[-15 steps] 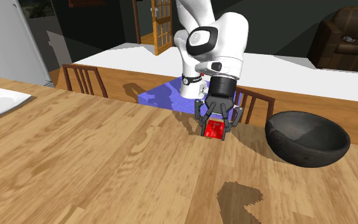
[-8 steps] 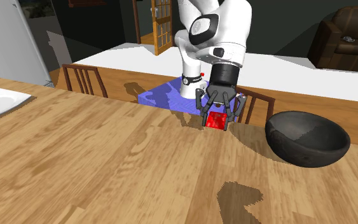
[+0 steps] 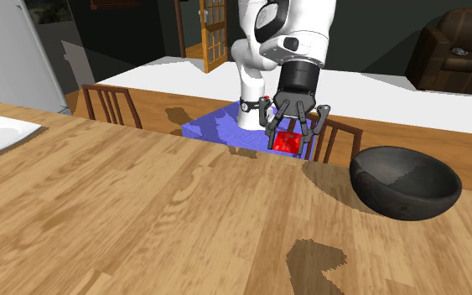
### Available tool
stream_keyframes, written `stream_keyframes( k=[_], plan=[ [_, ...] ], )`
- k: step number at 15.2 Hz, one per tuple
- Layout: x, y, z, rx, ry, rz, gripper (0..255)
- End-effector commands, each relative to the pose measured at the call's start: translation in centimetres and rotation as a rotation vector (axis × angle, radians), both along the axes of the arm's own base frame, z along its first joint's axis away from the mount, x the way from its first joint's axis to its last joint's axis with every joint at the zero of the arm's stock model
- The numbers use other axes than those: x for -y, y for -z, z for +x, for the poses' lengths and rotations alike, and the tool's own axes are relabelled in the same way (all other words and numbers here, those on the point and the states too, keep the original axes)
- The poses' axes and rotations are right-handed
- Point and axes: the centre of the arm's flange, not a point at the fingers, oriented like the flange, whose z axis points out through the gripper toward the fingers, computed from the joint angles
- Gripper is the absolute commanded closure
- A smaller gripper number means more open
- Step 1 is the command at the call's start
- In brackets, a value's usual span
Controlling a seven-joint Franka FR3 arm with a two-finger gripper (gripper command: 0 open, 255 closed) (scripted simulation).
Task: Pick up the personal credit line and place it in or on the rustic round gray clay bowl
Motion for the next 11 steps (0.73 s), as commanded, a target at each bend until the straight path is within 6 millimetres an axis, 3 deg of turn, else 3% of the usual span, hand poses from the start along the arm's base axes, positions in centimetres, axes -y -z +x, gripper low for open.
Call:
stream_keyframes(
  k=[1, 10, 11],
  plan=[
    [-0.1, -1.0, 0.0, -0.002, 0.0, 0.001, 255],
    [-0.1, -5.5, 0.0, -0.002, 0.0, 0.001, 255],
    [-1.3, -5.5, -0.5, -0.002, 0.0, 0.001, 255]
  ],
)
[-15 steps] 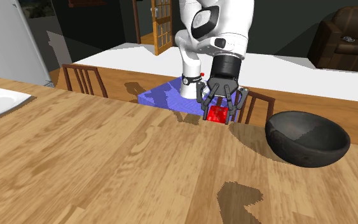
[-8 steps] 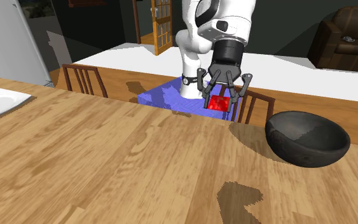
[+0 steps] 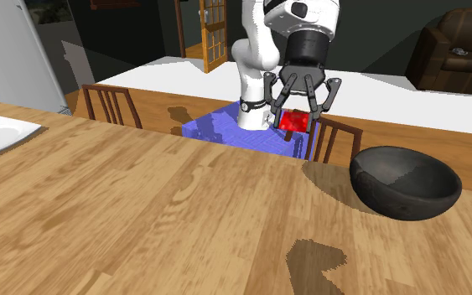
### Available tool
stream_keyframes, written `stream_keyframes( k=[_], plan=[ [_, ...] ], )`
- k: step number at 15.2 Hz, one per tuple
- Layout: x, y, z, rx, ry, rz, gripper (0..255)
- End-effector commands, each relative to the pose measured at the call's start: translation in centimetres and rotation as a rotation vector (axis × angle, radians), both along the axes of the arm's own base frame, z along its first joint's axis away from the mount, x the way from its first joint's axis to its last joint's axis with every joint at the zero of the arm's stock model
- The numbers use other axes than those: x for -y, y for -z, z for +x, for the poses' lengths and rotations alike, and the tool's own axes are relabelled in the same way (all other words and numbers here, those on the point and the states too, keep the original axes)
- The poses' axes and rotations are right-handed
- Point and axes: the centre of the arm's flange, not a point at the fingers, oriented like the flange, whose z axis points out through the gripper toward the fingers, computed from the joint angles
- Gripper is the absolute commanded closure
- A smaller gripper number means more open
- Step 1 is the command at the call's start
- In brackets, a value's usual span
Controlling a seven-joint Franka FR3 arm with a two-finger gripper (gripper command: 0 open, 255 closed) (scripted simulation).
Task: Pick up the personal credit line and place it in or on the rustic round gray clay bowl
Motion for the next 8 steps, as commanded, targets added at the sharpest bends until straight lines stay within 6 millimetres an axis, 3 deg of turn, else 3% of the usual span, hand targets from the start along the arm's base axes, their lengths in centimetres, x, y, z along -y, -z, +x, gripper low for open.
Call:
stream_keyframes(
  k=[1, 8],
  plan=[
    [-1.8, -0.4, -1.0, 0.003, 0.001, -0.002, 255],
    [-10.2, -0.8, -4.7, 0.003, 0.001, -0.002, 255]
  ],
)
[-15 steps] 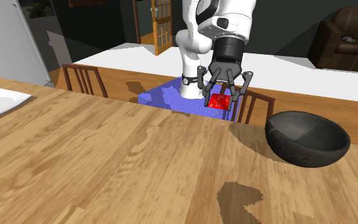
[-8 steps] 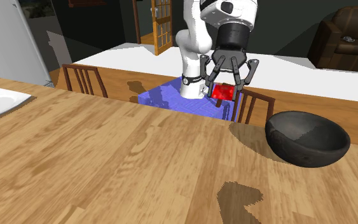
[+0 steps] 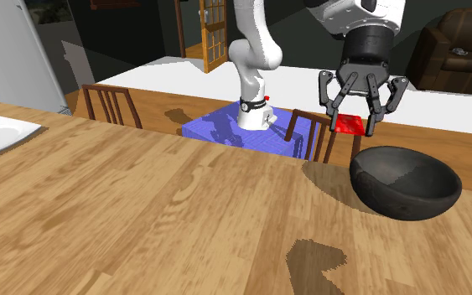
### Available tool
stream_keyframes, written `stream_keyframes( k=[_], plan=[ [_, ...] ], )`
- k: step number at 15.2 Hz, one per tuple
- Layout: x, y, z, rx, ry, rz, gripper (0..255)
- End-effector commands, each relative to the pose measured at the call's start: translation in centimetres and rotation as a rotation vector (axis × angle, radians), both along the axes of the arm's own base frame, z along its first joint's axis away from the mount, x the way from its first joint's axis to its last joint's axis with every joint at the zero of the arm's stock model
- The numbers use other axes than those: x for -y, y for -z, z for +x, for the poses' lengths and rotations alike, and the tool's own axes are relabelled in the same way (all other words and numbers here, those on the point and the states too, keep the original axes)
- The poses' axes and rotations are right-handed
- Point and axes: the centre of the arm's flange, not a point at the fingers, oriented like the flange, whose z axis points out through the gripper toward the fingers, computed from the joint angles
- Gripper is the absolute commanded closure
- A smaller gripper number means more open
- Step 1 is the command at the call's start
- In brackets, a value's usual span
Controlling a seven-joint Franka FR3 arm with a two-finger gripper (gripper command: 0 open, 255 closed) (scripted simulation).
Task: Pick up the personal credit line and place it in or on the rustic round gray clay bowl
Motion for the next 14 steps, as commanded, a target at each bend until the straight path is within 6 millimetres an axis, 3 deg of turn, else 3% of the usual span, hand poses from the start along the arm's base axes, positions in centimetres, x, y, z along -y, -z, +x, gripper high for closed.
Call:
stream_keyframes(
  k=[1, 8, 14],
  plan=[
    [-2.3, 0.1, -1.0, 0.002, 0.002, -0.001, 255],
    [-11.1, -0.3, -4.8, 0.002, 0.002, -0.001, 255],
    [-11.1, 2.9, -4.8, 0.002, 0.002, -0.001, 255]
  ],
)
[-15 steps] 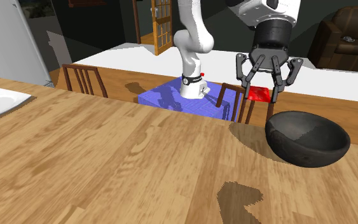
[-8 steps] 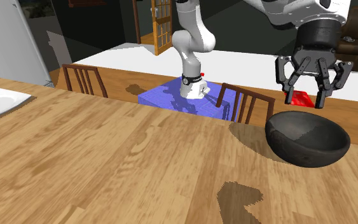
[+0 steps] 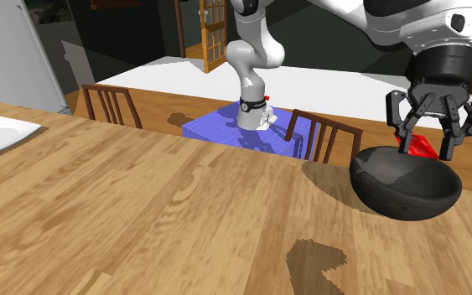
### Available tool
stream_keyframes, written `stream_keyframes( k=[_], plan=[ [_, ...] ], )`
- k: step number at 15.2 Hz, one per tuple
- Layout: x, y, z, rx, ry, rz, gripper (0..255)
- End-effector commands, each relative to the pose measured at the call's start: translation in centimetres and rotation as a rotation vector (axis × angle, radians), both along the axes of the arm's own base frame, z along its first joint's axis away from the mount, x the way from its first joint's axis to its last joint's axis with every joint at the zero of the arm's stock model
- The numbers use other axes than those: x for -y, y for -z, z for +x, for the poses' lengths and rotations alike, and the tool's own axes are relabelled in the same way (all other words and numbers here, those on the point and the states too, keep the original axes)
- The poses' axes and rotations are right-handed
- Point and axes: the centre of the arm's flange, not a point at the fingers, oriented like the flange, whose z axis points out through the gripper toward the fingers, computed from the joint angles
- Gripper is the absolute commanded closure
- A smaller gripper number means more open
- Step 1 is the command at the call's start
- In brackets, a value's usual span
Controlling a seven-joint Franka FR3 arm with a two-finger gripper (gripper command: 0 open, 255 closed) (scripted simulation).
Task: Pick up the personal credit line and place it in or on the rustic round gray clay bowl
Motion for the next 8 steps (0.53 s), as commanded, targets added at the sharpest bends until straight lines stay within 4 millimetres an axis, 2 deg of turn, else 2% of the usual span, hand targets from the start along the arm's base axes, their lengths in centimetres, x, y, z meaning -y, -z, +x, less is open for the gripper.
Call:
stream_keyframes(
  k=[1, 8],
  plan=[
    [0.0, 1.1, -0.1, 0.0, 0.0, 0.0, 255],
    [0.0, 4.8, -0.1, 0.0, 0.0, 0.0, 255]
  ],
)
